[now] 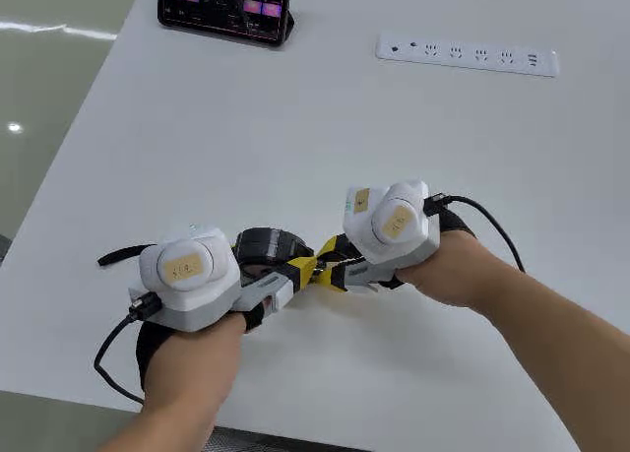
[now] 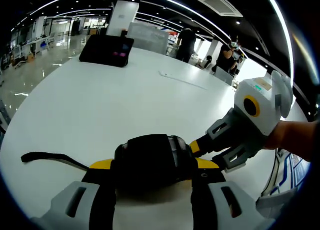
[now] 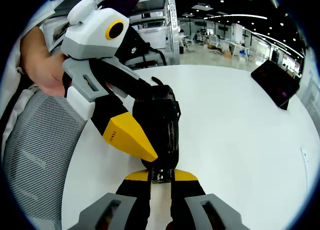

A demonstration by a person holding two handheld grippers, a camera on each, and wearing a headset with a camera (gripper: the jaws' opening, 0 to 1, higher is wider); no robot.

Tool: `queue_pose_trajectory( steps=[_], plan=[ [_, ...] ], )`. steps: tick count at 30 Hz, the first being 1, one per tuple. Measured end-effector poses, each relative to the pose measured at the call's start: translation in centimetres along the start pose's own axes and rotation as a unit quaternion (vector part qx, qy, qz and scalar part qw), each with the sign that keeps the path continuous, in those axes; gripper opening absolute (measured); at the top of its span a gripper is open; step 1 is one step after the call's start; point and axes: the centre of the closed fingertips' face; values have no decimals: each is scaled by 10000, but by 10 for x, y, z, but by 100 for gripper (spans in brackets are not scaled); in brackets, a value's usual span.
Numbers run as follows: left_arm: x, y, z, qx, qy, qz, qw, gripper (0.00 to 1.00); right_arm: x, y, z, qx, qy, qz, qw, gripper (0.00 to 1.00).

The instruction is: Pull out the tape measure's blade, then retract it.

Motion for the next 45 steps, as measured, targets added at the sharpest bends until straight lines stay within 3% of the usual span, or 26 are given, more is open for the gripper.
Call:
queue_pose_trajectory(
  steps=[12,15,24,32,38,45],
  plan=[
    [-1,0,0,21,-12,-62,10000,57,0,0,0,-5,-116,-13,9999,12],
    [0,-1,-2,-16,-197,-27,9998,58,1,-1,2,-20,-86,29,10000,12],
    [0,0,-2,92,-44,42,9999,59,5,5,-3,79,-202,0,9998,19],
    [-1,1,-2,198,70,17,9998,59,6,9,-3,87,-251,-22,9996,18],
    [-1,3,-3,196,-169,30,9997,58,5,18,1,-21,-321,-175,9993,24],
    [-4,6,-4,196,-587,-52,9981,58,3,21,0,115,-275,-239,9993,33]
  ],
)
Point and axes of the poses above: the centre of the closed fingertips' face, and the gripper's own axes: y roughly backward along the fingers, z roughly to its left, x roughly out of its underside, and after that the axes turned 11 degrees about z, right-handed
